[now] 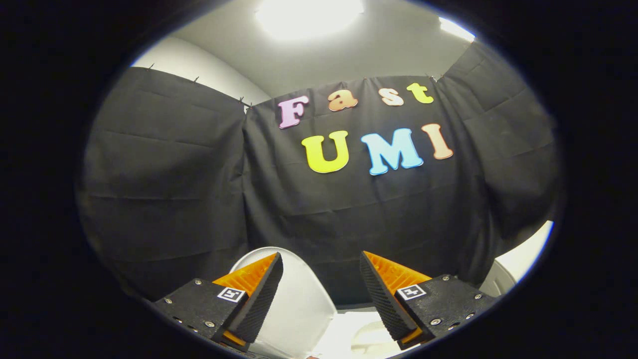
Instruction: Open the toilet lid.
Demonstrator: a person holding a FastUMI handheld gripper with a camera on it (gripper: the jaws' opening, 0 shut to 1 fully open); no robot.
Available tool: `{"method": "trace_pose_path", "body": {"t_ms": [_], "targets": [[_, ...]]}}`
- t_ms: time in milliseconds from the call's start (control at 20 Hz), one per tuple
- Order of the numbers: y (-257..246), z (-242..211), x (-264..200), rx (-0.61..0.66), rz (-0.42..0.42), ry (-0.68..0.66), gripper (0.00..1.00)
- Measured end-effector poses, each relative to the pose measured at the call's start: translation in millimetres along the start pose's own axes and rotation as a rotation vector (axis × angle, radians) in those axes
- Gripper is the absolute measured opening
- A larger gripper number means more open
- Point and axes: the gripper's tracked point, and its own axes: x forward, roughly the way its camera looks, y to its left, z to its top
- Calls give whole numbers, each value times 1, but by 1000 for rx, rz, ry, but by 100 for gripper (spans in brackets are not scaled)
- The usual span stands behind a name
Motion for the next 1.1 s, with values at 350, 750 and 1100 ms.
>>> {"method": "trace_pose_path", "body": {"t_ms": [350, 750, 1100], "targets": [[-103, 12, -39, -32, -90, -1, 95], [-209, -1, -121, -81, -252, 46, 95], [-254, 0, -172, -221, -388, 87, 95]]}}
